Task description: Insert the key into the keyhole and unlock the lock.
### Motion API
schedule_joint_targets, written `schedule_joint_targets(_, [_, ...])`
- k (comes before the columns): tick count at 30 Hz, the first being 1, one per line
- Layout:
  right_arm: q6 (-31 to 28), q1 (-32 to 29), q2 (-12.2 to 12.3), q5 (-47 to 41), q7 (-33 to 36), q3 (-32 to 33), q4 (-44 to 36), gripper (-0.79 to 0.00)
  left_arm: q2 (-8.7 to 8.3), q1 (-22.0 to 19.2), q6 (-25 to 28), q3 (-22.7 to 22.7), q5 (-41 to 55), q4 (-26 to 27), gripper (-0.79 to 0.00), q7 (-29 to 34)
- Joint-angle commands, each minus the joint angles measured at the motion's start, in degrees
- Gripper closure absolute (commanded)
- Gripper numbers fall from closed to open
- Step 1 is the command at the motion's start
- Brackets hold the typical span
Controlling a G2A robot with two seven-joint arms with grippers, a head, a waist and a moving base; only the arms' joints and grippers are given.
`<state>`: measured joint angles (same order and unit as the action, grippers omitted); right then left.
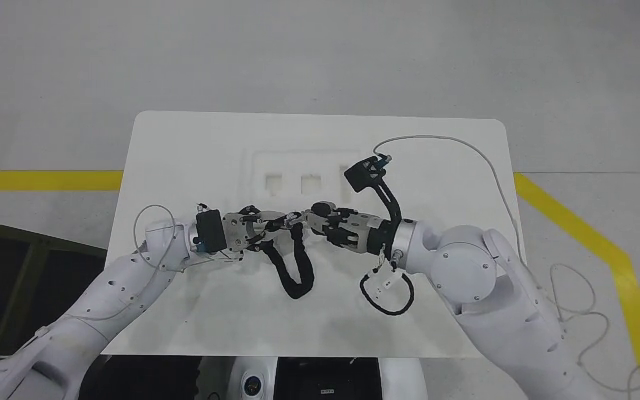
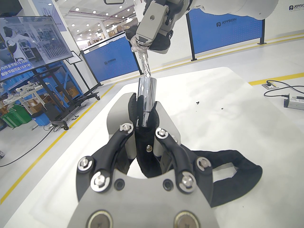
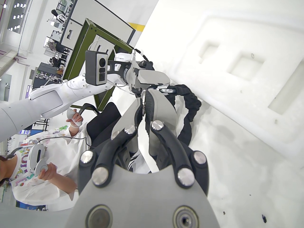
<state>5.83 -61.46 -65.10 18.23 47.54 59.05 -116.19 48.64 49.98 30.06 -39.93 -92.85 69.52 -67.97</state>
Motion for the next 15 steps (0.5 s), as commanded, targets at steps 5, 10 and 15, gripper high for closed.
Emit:
schedule_joint_targets(5, [-0.03,0.05,-0.05,-0.16,0.13,0.01,0.41,0.000,0.00,0.00,0.00,0.00,0.00,0.00,0.000,0.00])
schedule_joint_targets(10, [-0.14,0.31,-0.17,-0.55,0.20,-0.26,0.53,0.000,0.00,0.00,0.00,0.00,0.00,0.00,0.000,0.00])
schedule_joint_targets(15, [-0.06,0.51,-0.28,-0.34,0.20,-0.73,0.33,0.000,0.00,0.00,0.00,0.00,0.00,0.00,0.000,0.00])
